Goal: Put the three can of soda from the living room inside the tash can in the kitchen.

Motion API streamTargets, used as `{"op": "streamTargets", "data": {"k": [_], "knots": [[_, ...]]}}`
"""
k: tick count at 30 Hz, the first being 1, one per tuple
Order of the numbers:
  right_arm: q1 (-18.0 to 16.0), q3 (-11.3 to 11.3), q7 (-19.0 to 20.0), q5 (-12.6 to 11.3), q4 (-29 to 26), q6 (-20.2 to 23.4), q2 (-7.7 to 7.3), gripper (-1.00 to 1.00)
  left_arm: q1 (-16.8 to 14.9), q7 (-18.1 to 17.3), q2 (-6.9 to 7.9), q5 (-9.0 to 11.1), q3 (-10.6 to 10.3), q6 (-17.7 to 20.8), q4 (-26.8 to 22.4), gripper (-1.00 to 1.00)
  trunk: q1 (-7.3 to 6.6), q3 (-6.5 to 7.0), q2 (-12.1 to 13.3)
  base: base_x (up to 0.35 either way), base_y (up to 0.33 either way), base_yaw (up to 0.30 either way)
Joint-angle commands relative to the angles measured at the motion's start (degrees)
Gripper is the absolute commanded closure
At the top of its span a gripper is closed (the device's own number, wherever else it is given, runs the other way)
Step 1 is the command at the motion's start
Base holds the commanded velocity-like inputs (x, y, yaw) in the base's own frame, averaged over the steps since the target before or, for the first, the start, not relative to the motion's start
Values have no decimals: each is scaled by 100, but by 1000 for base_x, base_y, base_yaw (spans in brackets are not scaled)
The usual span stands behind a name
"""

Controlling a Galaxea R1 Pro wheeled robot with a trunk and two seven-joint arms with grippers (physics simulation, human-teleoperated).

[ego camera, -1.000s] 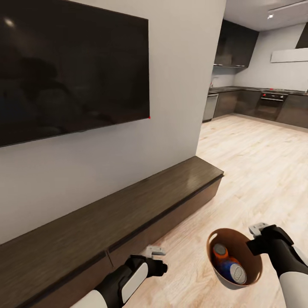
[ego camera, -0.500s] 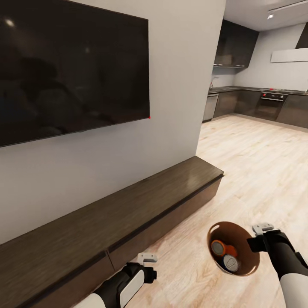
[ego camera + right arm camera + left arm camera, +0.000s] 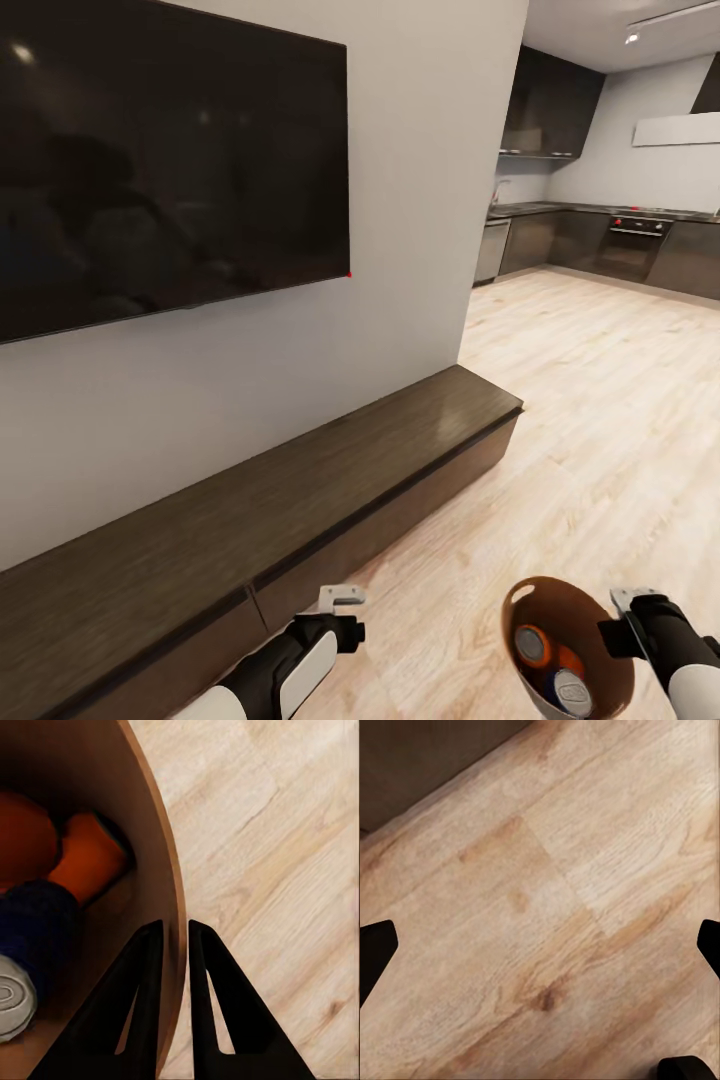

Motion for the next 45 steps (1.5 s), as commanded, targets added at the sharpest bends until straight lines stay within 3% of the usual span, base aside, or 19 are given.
{"op": "streamTargets", "data": {"k": [1, 13, 18, 34, 45], "knots": [[-12, -20, -65, -139, 105, -2, -17, 100, 0, -1, -1, 1, -2, -25, -4, -100, 0, 1, -1, 0, 0, 0], [-21, -38, -313, -144, 486, -388, -42, 100, 0, 0, -1, -7, 0, -210, -20, -100, 0, 1, -1, 0, 0, 0], [-22, -49, -329, -187, 553, -821, -55, 100, 0, -7, -1, -8, 1, -294, -22, -100, 0, 1, -1, 0, 0, 0], [-19, -52, -334, -284, 665, -1198, -49, 100, 0, -46, -1, -8, 2, -374, -23, -100, 0, 1, -1, 0, 0, 0], [-22, -44, -329, -276, 666, -1218, -49, 100, 0, -68, -1, -10, 2, -374, -23, -100, 219, -178, -402, 0, 0, 0]]}}
